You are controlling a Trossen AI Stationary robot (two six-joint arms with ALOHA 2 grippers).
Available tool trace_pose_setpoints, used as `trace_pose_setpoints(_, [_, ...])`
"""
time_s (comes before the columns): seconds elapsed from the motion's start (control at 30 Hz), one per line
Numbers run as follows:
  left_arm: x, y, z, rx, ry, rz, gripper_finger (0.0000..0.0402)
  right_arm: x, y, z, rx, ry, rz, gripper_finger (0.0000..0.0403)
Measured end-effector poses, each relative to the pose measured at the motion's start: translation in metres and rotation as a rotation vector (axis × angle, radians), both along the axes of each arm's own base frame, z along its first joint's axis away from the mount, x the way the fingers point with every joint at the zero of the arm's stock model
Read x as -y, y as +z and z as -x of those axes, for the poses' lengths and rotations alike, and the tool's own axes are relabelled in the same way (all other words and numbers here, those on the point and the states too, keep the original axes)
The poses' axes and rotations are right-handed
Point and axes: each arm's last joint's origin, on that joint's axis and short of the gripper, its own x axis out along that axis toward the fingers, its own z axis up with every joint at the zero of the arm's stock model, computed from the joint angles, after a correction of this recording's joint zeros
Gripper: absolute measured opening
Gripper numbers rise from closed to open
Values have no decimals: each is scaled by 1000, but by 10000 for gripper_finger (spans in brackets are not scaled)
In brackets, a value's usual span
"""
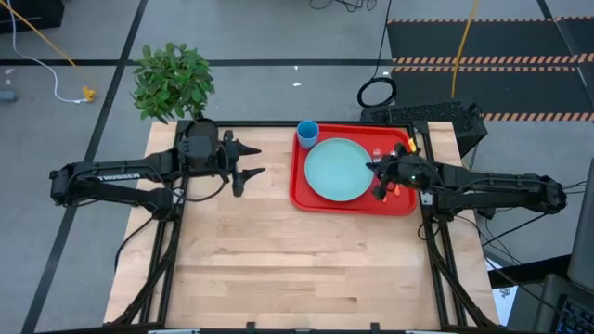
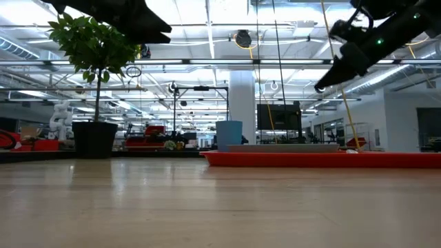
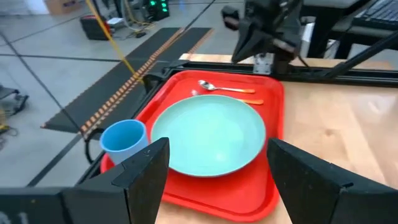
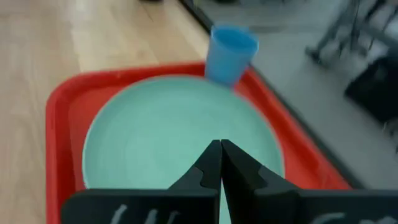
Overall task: Pick and place plate/cup/fork/spoon on tray
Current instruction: Return to Home Position
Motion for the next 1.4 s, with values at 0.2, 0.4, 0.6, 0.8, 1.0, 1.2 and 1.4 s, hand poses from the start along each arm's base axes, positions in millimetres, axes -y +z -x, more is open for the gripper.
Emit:
trace_pose_setpoints(0.2, [-2, -2, 1, -27, 59, -7, 257, -3, 16, 3, 73, 153, 145, 0])
trace_pose_setpoints(0.4, [-4, -3, 2, -55, 69, -57, 157, -7, 21, 8, 139, 268, 108, 0])
trace_pose_setpoints(0.6, [-9, -7, 5, -91, 96, -45, 37, -9, 0, 10, 186, 307, 79, 0])
trace_pose_setpoints(0.8, [-10, -8, 5, -105, 88, -47, 13, -10, -29, 14, 245, 300, 71, 0])
trace_pose_setpoints(1.0, [-10, -9, 4, -79, 60, -115, 5, -13, -58, 22, 264, 337, 61, 0])
trace_pose_setpoints(1.2, [-11, -25, 2, 10, 33, -196, 16, -13, -67, 28, 295, 299, 115, 0])
trace_pose_setpoints(1.4, [-18, -34, 5, 16, 62, -221, 20, -13, -64, 30, 324, 305, 141, 0])
